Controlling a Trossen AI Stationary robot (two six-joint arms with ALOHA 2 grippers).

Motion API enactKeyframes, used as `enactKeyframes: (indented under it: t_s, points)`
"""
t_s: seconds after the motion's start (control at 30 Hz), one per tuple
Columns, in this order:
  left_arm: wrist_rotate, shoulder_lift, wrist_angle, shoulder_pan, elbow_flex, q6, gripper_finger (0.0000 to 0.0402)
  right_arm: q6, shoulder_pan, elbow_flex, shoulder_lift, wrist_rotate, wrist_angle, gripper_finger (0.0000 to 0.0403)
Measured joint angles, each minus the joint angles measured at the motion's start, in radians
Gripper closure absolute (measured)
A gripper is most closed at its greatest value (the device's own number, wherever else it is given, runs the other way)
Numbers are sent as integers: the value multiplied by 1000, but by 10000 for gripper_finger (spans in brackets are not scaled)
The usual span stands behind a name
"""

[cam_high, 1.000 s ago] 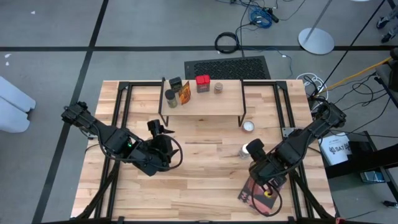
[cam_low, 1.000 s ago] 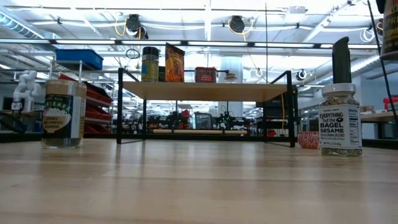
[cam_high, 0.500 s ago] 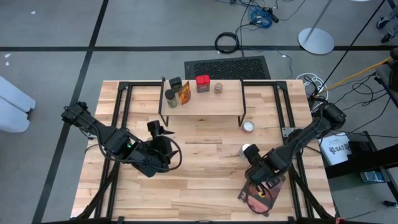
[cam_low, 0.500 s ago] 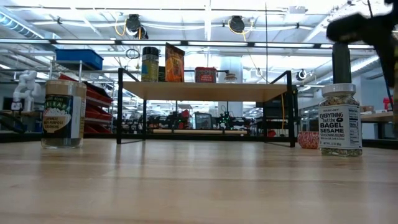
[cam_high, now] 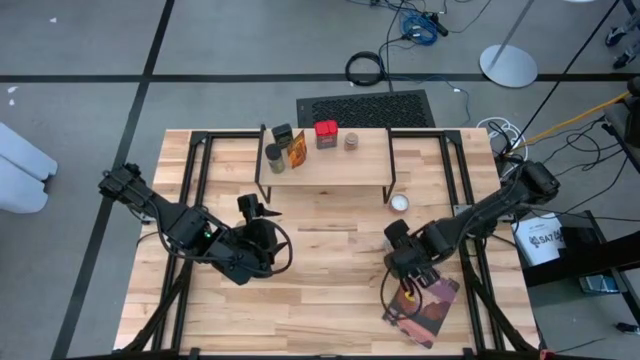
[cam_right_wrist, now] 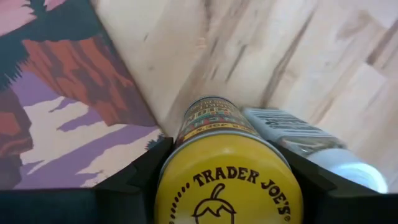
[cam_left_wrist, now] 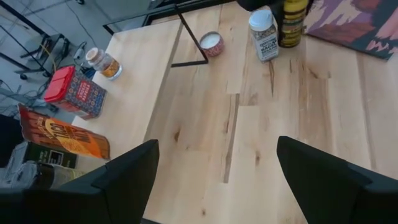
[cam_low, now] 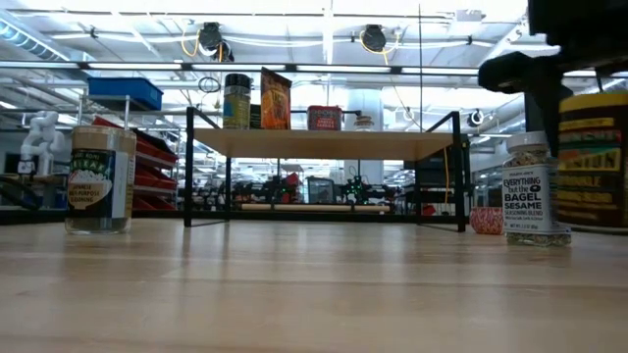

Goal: Shelf spices
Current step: Put the yellow spice bottle on the table

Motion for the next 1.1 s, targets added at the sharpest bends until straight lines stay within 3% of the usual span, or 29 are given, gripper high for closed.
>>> enactKeyframes:
  t_s: [0.43,0.8,1.1]
  points:
    - [0,0,-2,0,0,5,65,-67,-60,0,-35,-2,4,193]
    - [0,0,-27,0,0,-22,65,63,8,0,-35,-33,23,193]
    - [0,0,-27,-1,0,-34,65,80,32,33,-35,-25,166,193]
